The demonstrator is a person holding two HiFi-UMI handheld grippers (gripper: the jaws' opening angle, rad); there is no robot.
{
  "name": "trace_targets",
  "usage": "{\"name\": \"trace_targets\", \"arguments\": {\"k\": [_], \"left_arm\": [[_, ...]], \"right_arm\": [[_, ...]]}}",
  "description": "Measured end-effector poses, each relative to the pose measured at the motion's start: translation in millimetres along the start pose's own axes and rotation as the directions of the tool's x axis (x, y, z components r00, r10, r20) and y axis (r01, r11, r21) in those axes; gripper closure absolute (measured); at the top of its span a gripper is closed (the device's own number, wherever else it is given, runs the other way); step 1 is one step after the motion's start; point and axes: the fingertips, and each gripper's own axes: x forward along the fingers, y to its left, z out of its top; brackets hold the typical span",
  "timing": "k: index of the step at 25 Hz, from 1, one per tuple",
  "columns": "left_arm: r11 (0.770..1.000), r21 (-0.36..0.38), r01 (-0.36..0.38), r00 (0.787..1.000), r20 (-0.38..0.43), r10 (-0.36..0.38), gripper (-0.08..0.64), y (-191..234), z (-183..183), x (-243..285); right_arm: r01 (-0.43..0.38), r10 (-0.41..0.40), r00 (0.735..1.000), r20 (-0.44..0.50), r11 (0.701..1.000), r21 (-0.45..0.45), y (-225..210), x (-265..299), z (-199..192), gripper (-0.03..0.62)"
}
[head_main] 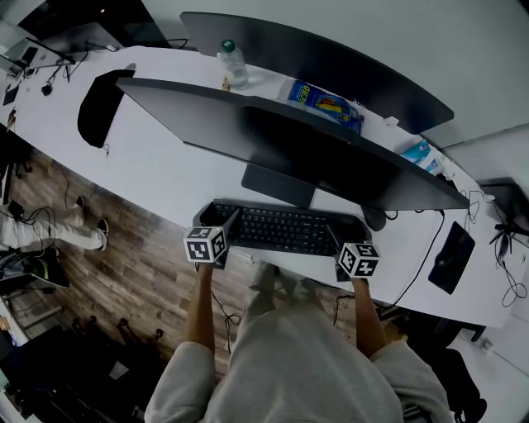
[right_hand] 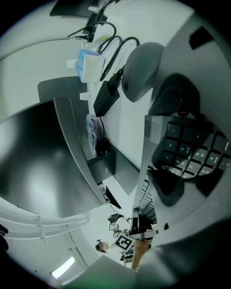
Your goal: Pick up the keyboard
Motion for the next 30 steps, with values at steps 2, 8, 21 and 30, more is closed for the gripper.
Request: {"name": "trace_targets", "arguments": {"k": [2, 8, 21, 30], "left_arm": [[1.0, 0.0, 0.0, 1.0, 0.001, 0.0, 0.233, -0.1, -0.1, -0.1], [1.0, 0.0, 0.0, 1.0, 0.0, 0.0, 0.233, 1.4, -0.5, 0.2], [1.0, -0.012, -0.014, 1.0, 0.002, 0.014, 0.233, 1.3, 0.3, 1.0], [1.0, -0.016, -0.01, 1.0, 0.019, 0.01, 0.233, -7.2, 1.8, 0.0]], "right_arm": [[0.004, -0.004, 1.0, -0.001, 1.0, -0.002, -0.6, -0.1, -0.5, 0.219], [0.004, -0.004, 1.0, -0.013, 1.0, 0.006, -0.4, 2.3, -0.9, 0.215], [0.016, -0.015, 1.0, -0.019, 0.999, 0.048, -1.9, 2.9, -0.3, 0.224], [0.035, -0.035, 0.999, -0.003, 0.998, 0.044, -7.6, -4.3, 6.7, 0.225]]}}
